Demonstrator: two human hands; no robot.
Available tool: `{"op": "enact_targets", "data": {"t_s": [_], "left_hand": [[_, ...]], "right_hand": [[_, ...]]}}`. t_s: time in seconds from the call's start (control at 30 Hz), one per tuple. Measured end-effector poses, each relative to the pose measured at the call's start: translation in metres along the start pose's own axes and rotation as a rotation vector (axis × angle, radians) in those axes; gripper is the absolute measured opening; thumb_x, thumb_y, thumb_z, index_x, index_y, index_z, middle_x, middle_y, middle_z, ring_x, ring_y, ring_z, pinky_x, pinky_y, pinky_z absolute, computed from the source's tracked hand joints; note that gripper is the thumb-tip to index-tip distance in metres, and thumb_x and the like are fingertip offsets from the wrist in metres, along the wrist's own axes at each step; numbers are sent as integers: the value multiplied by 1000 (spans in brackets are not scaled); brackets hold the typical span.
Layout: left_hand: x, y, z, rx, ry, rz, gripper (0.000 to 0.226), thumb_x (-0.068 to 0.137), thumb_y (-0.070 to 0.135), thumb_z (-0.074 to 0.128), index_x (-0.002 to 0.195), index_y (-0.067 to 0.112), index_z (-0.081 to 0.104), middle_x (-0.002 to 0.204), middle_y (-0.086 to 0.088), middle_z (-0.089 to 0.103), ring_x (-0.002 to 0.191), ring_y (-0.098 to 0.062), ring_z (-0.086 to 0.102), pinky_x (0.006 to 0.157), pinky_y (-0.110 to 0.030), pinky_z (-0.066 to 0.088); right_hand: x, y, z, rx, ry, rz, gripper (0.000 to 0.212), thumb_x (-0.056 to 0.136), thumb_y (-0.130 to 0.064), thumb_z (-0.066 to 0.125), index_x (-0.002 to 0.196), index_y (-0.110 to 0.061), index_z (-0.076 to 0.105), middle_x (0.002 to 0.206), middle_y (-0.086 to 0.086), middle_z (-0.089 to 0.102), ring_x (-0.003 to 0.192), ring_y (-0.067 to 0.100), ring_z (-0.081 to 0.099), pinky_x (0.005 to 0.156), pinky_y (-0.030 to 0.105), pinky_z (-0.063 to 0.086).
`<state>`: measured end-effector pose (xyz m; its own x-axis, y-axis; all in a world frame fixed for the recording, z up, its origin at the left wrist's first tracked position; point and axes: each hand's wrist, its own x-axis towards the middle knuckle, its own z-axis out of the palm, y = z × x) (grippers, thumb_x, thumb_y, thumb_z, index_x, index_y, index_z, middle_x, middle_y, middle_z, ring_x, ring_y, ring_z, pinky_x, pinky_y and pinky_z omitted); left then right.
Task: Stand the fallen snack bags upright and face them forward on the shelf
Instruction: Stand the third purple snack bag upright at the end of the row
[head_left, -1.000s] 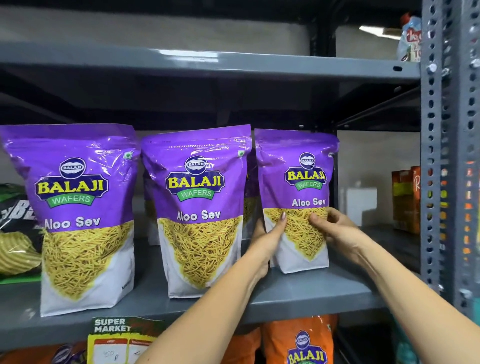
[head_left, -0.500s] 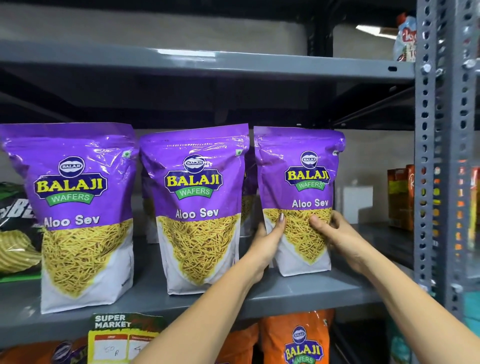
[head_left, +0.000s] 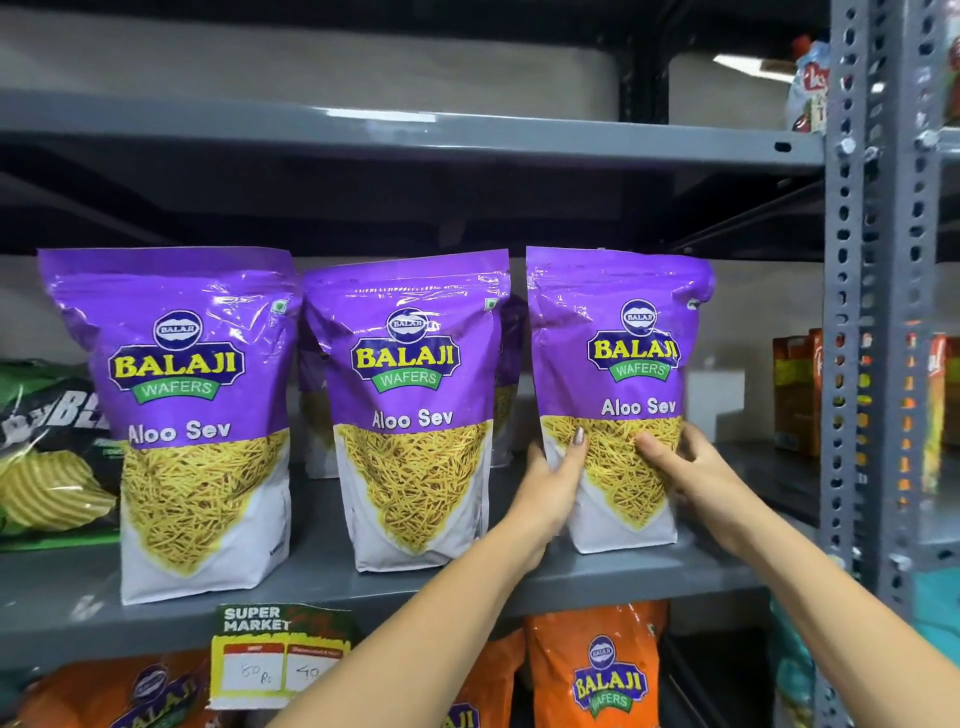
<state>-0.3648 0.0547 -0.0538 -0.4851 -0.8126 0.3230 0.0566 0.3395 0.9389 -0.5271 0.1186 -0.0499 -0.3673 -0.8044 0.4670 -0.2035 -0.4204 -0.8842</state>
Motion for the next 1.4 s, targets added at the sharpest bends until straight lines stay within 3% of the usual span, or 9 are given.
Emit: {"op": "enact_targets", "data": {"t_s": [0.13, 0.23, 0.33, 0.47, 0.67, 1.0, 1.17, 1.3, 1.4], "left_hand": [[-58, 8, 3, 361, 115, 150, 100, 79, 67, 52, 153, 15, 9, 161, -3, 22, 147, -15, 24, 119, -30, 22], [-118, 12, -20, 405, 198, 517, 63, 85, 52, 58, 141, 27, 42, 148, 18, 43, 136, 7, 36, 114, -21, 30], [-136, 13, -73, 551, 506, 844, 31, 84, 27, 65, 114, 21, 64, 126, 8, 61, 123, -7, 53, 105, -19, 36], [-107, 13, -137, 576, 776, 648, 59, 81, 45, 56, 127, 9, 50, 132, -9, 51, 126, -22, 45, 109, -30, 31], [-73, 2, -149, 494, 591, 411, 80, 90, 45, 54, 151, 17, 10, 161, -8, 16, 146, -10, 16, 114, -22, 13], [-75, -2, -139, 456, 404, 314, 72, 95, 45, 37, 149, 36, -9, 164, 3, -7, 151, -16, 1, 114, -31, 11], [-100, -2, -140, 502, 413, 427, 75, 87, 55, 39, 149, 38, -1, 163, 11, -9, 138, 19, -17, 113, -11, 4], [-145, 0, -176, 489, 535, 621, 41, 92, 34, 53, 133, 27, 50, 153, 15, 37, 141, 4, 30, 113, -19, 30], [-168, 1, -232, 560, 751, 714, 35, 88, 30, 51, 121, 20, 59, 139, 4, 53, 133, -9, 45, 110, -33, 38]], "right_hand": [[-10, -4, 5, 11, 203, -100, 119, 35, -82, 69, 133, -22, 38, 118, 4, 59, 106, 17, 60, 91, 34, 48], [-27, -13, 16, -33, 519, -428, 48, 71, -57, 58, 113, -34, 53, 107, 1, 59, 93, -2, 57, 85, 19, 46], [-49, -24, 51, -75, 586, -725, 10, 84, -32, 55, 94, -35, 55, 90, -12, 59, 78, 1, 56, 74, 25, 46], [-54, -26, 120, -272, 285, -710, 30, 80, -33, 63, 107, -27, 54, 94, -3, 60, 84, 10, 58, 75, 19, 46], [-41, -16, 164, -370, -91, -391, 95, 72, -48, 72, 145, -50, 12, 142, -11, 37, 133, -2, 31, 106, 13, 24], [-46, -17, 168, -288, -93, -366, 99, 66, -53, 68, 149, -40, 15, 146, -24, 25, 133, -15, 21, 94, -9, 15], [-54, -12, 173, -320, 49, -377, 94, 71, -56, 67, 149, -39, 19, 142, -17, 35, 137, 2, 30, 114, 30, 26], [-64, -14, 181, -307, 352, -619, 55, 82, -38, 62, 131, -16, 49, 126, 5, 48, 120, 21, 47, 99, 51, 43], [-77, -25, 208, -255, 344, -777, 31, 84, -22, 57, 112, -10, 59, 105, 5, 55, 97, 23, 55, 83, 48, 49]]}}
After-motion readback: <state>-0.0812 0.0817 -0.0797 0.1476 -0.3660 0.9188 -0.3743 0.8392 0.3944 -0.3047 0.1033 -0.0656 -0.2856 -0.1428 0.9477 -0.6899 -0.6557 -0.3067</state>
